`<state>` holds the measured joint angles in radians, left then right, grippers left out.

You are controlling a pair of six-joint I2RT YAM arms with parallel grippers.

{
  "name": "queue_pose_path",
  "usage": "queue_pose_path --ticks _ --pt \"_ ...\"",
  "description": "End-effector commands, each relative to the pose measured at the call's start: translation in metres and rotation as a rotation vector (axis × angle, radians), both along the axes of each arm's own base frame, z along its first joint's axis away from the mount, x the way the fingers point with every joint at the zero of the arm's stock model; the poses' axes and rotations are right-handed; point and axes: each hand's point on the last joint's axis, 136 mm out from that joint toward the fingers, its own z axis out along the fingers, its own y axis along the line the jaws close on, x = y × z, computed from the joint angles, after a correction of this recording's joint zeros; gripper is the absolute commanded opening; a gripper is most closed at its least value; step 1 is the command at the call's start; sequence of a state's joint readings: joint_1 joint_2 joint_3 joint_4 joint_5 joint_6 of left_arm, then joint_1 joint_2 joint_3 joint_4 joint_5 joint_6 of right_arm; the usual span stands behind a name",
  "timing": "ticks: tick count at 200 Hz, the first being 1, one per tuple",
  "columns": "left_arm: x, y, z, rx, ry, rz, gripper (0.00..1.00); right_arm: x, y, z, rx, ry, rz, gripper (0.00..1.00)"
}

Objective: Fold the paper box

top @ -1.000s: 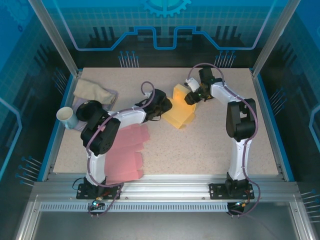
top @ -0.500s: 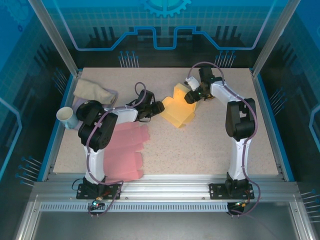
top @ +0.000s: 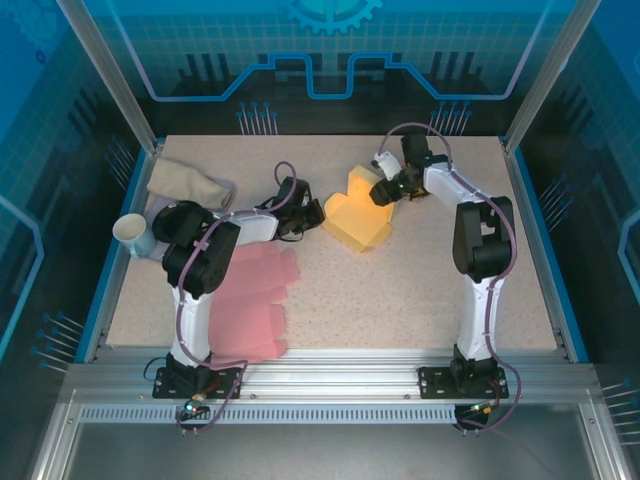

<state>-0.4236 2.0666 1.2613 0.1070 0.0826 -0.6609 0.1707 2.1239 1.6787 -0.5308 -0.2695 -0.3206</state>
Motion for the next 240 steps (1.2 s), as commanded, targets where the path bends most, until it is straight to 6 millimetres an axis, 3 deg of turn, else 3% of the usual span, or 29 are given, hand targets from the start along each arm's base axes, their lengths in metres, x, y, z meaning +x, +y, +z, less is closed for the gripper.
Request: queue_pose_path --ticks 1,41,47,51,54,92,121,136,155,167,179,193,215,240 --pt "0.001 0.007 0.049 0.129 -0.074 -0.068 0.0 0.004 0.009 0.063 0.128 -0.112 -0.01 0.53" --pt "-0.015 0.03 0.089 0.303 -0.098 -0.133 0.0 0.002 0.01 0.127 0.153 -0.204 0.007 0.66" --pt "-0.017 0.032 0.096 0.319 -0.105 -0.136 0.0 0.001 0.01 0.135 0.156 -0.211 0.011 0.75" --pt "-0.018 0.034 0.1 0.33 -0.112 -0.142 0.0 -0.001 0.011 0.139 0.157 -0.215 0.017 0.96" --pt "-0.02 0.035 0.105 0.337 -0.119 -0.148 0.0 -0.002 0.011 0.142 0.157 -0.219 0.019 1.0" --pt "-0.034 0.045 0.161 0.462 -0.228 -0.262 0.0 -0.015 0.003 0.188 0.095 -0.319 -0.028 1.0" --pt "-0.056 0.048 0.205 0.607 -0.35 -0.403 0.0 -0.033 -0.003 0.226 -0.029 -0.51 -0.048 1.0" --pt "-0.073 0.043 0.223 0.66 -0.428 -0.506 0.0 -0.041 -0.006 0.254 0.016 -0.65 -0.075 1.0" --pt "-0.093 0.034 0.235 0.738 -0.522 -0.634 0.0 -0.046 -0.017 0.269 0.124 -0.713 -0.148 1.0" --pt "-0.103 0.029 0.241 0.771 -0.561 -0.695 0.0 -0.059 -0.002 0.267 0.199 -0.682 -0.029 1.0" --pt "-0.111 0.024 0.246 0.797 -0.6 -0.744 0.0 -0.078 0.021 0.262 0.212 -0.703 0.167 0.84" --pt "-0.118 0.017 0.253 0.818 -0.623 -0.784 0.0 -0.102 0.046 0.241 0.178 -0.798 0.361 0.7" --pt "-0.123 0.011 0.26 0.838 -0.619 -0.811 0.0 -0.142 0.084 0.215 0.136 -0.913 0.601 0.69" --pt "-0.13 0.004 0.259 0.848 -0.624 -0.849 0.0 -0.154 0.113 0.191 0.029 -0.96 0.692 0.69"
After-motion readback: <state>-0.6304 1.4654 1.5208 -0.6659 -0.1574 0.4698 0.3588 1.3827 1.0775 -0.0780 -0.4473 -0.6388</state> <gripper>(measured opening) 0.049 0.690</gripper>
